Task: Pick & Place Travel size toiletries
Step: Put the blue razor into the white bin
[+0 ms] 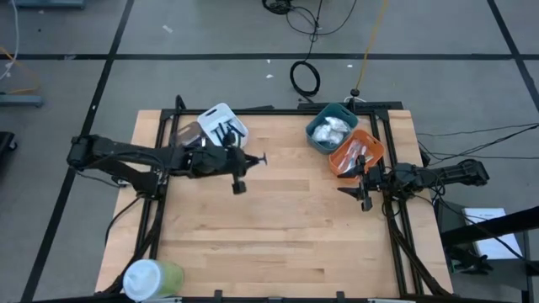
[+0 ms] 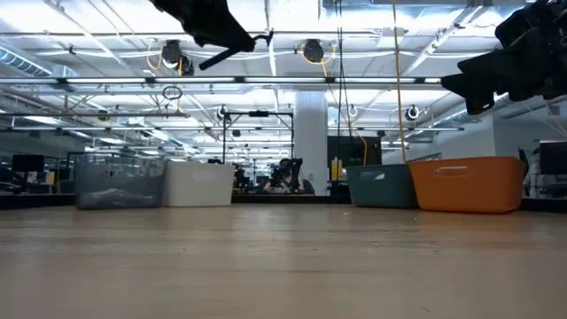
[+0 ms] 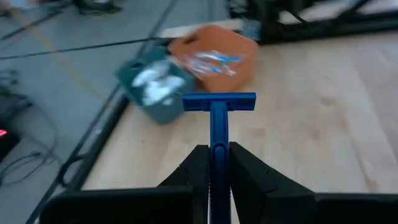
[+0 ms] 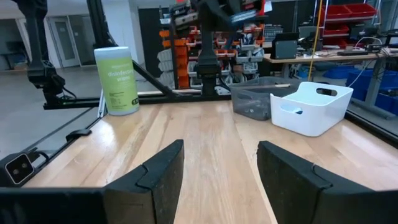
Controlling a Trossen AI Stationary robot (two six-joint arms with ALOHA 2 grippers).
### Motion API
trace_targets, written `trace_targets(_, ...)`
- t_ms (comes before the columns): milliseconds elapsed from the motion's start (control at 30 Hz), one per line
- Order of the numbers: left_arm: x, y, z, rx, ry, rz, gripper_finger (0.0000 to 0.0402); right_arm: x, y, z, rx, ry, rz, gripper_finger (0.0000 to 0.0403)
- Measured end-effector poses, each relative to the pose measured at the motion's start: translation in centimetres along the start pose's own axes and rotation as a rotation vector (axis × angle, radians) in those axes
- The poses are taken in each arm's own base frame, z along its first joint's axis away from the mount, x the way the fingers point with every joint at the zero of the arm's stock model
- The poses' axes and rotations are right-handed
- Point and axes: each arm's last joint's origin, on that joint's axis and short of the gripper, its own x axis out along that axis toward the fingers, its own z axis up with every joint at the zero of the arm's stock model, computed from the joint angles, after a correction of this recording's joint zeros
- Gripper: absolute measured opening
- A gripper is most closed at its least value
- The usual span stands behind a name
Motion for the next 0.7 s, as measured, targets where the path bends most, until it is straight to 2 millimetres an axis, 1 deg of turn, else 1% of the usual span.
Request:
trace_targets(133,-0.1,0.8,0.0,-0.102,0.008,0.124,0.0048,0.0,0.0,0.0,0.000,0.000,0.000,0.0192)
trace_targets(233,0.3,1.8,-0.6,-0.203,0.039,0.270,0.0050,0.0,0.0,0.0,0.000,-0.001,0.000,0.0192)
trace_targets(367,0.7,3.9,-2.1,-0.289,0.139,0.494,0.0050,0.0,0.0,0.0,0.000,-0.001,0.000,0.0192)
trace_targets(433,0.9,5.2,-2.7,-0.344,0.161,0.584,0.0050,0.0,0.0,0.0,0.000,-0.001,0.000,0.0192)
trace_targets(500,0.9,6.5,-3.3,-0.395,0.194,0.646,0.0051,0.0,0.0,0.0,0.000,-0.001,0.000,0.0192)
trace_targets(600,1.3,8.2,-4.0,-0.461,0.205,0.715,0.0051,0.0,0.0,0.0,0.000,-0.001,0.000,0.0192)
trace_targets(700,1.6,9.9,-5.1,-0.506,0.208,0.774,0.0051,0.0,0.0,0.0,0.000,-0.001,0.000,0.0192)
